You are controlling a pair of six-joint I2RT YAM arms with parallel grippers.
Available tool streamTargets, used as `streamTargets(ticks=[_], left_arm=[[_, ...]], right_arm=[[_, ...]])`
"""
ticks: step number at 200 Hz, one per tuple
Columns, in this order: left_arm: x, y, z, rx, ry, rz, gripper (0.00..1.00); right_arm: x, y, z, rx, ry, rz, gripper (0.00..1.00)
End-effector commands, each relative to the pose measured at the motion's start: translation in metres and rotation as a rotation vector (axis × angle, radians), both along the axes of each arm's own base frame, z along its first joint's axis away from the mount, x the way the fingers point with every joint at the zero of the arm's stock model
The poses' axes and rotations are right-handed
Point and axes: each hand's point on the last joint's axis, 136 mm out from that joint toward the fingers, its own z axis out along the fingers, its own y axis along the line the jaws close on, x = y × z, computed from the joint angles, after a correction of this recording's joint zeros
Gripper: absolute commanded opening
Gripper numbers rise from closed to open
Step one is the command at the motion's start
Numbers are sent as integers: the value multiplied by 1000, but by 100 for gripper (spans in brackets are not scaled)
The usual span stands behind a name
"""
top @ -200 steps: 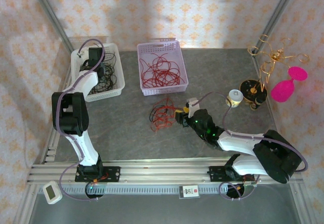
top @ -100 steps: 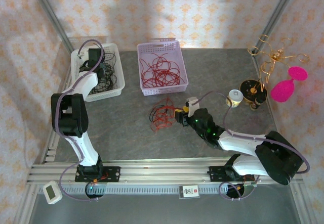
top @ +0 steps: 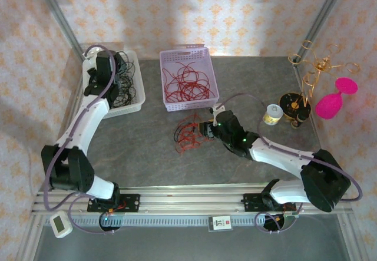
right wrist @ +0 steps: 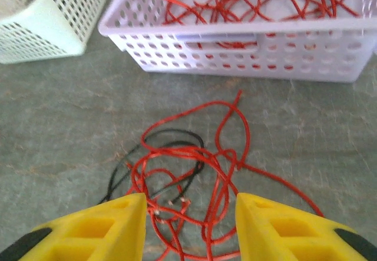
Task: Untangle the cables
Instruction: Place the cable into the container.
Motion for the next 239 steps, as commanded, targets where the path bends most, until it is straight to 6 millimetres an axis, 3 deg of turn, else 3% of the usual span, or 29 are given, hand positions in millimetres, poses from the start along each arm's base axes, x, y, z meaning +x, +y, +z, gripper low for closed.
streamTargets(ticks=[1, 32, 86, 100, 110, 113, 119, 129, 161, 182, 206, 239], left_arm=[[-19, 8, -1, 59, 20, 36, 83], [-19, 22, -7, 138, 60, 80, 78], [29, 56, -83, 126, 275, 104, 64], [41, 55, -111, 133, 434, 28, 73], [44, 55, -133, 125, 569, 21, 76], [46, 55, -130, 126, 581, 13, 76], [50, 51, -152, 119, 655, -23, 79], [51, 47, -166, 110, 714, -65, 81], [53, 38, -173, 112, 758, -150, 100], [45, 48, -171, 160, 852, -137, 99], [33, 55, -176, 156, 914, -148, 89], [24, 33, -191, 40, 884, -260, 88]], right_arm=[[-23, -25, -31, -89, 171, -56, 41], [-29, -36, -30, -115, 185, -84, 41], [-24, -28, -16, -76, 201, -100, 41], [-24, -25, -12, -73, 226, -97, 41], [-23, -19, -10, -67, 246, -84, 41], [-24, -17, -9, -65, 254, -77, 41], [-23, -13, -7, -59, 267, -64, 41], [-22, -4, 0, -48, 284, -35, 41], [-10, 17, 31, -7, 268, 5, 42], [-2, 29, 37, -33, 271, 45, 42], [9, 40, 31, -84, 289, 86, 42], [17, 51, 35, -71, 295, 127, 42]])
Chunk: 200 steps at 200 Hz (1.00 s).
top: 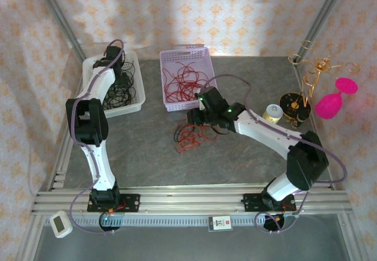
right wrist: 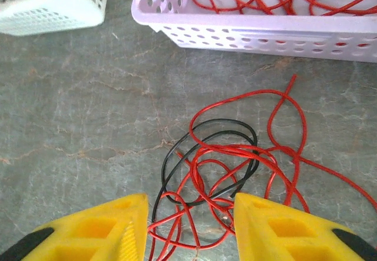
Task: Untangle the cables
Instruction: Place the cable into the container, then untie the cable from multiple cables.
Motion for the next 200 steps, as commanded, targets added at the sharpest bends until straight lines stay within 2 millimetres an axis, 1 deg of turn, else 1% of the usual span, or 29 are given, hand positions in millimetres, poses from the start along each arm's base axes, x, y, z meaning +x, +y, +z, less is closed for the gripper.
streamTargets(ticks=[1, 13, 23, 27, 30, 33, 52, 72, 97, 113, 122, 140, 152, 162, 167, 172, 175, 186, 200], left_arm=[[-22, -15, -9, -104, 51, -54, 88], [-23, -25, -9, -159, 11, -66, 90], [-23, -34, -6, -209, -32, -90, 90], [-23, -36, -9, -224, -40, -93, 91], [-23, -38, 0, -230, -71, -97, 91], [-22, -40, 4, -237, -90, -97, 91], [-19, -54, 16, -316, -176, -126, 92], [-13, -67, 39, -377, -274, -167, 91], [-10, -67, 69, -392, -381, -173, 91], [-14, -66, 85, -390, -436, -168, 91], [-18, -67, 94, -394, -469, -167, 91], [-32, -72, 105, -421, -523, -166, 91], [-44, -76, 107, -445, -552, -172, 91], [-55, -80, 105, -464, -569, -173, 91], [-61, -83, 109, -474, -587, -182, 91], [-68, -85, 107, -484, -595, -183, 91], [-71, -87, 105, -491, -596, -184, 91], [-84, -91, 107, -508, -619, -194, 89], [-98, -97, 104, -537, -624, -197, 83]], right_arm=[[0, 0, 5, -11, 15, 43, 42], [1, -5, 7, -3, 8, 36, 42], [1, -13, 5, 5, 7, 23, 43], [2, -17, 5, 11, 9, 17, 43], [2, -21, 2, 13, 15, 9, 43], [2, -25, 1, 17, 19, 1, 42], [2, -51, -12, 18, 44, -53, 42], [-3, -74, -25, -23, 52, -95, 42], [-15, -96, -47, -63, 82, -126, 42], [-19, -104, -52, -75, 73, -143, 43], [-20, -101, -51, -61, 56, -119, 43], [-22, -95, -52, -33, 51, -103, 43], [-29, -80, -51, -35, 34, -27, 43], [-34, -67, -47, -45, -18, 35, 44], [-36, -60, -46, -45, -46, 70, 44], [-38, -53, -44, -37, -71, 100, 45], [-38, -51, -45, -35, -84, 114, 45], [-37, -46, -48, -27, -109, 131, 45], [-34, -41, -59, -32, -92, 136, 45]])
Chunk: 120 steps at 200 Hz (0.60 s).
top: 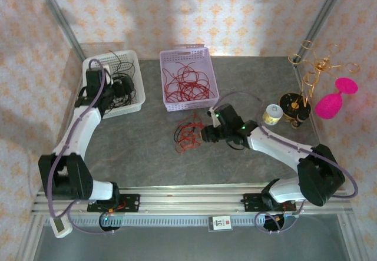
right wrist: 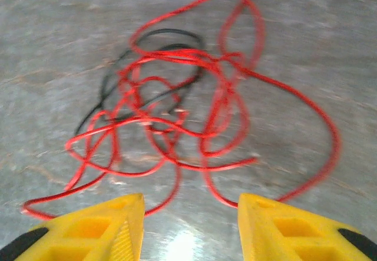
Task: Untangle the cables
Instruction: Untie the cable from multiple cables.
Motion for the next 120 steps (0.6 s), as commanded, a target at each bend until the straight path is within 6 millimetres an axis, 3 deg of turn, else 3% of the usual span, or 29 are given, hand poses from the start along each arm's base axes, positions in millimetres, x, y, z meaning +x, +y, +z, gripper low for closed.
streamTargets(ticks=[1, 31, 73, 87, 97, 111, 120], left_arm=[[-13, -10, 16, -69, -91, -20, 82], [-35, -24, 19, -84, -102, -66, 79], [-47, -29, 13, -77, -83, -88, 78], [-47, -31, 15, -80, -92, -93, 77], [-46, -34, 18, -84, -102, -102, 76], [-45, -40, 25, -88, -117, -125, 74], [-46, -45, 32, -89, -135, -146, 73]], right_arm=[[12, 10, -4, 8, -72, 39, 44], [16, 15, -30, -43, -21, 27, 41], [13, 3, -58, -111, 18, -21, 35], [11, -2, -62, -124, 15, -34, 27], [11, -7, -62, -145, 13, -49, 14], [13, -15, -52, -182, 7, -82, 1], [13, -20, -39, -189, -12, -101, 0]])
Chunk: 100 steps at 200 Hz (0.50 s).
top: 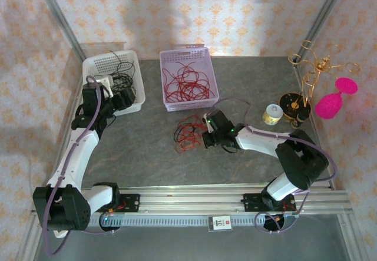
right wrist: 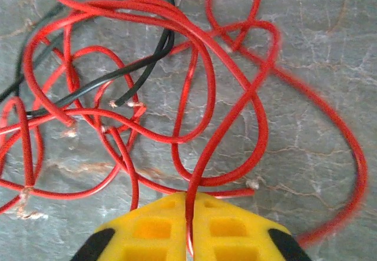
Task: Untangle the cables
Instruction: Untie the cable from multiple cables.
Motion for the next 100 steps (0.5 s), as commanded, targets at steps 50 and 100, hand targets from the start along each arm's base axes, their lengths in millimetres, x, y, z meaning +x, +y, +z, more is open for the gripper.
streamTargets(ticks=[50, 100], left_arm=[[-20, -86, 72, -58, -271, -316, 73], [-60, -180, 94, -91, -422, -710, 74]], right_arm=[[-8, -2, 124, 104, -119, 14, 0], [-11, 8, 200, 175, -147, 65, 0]])
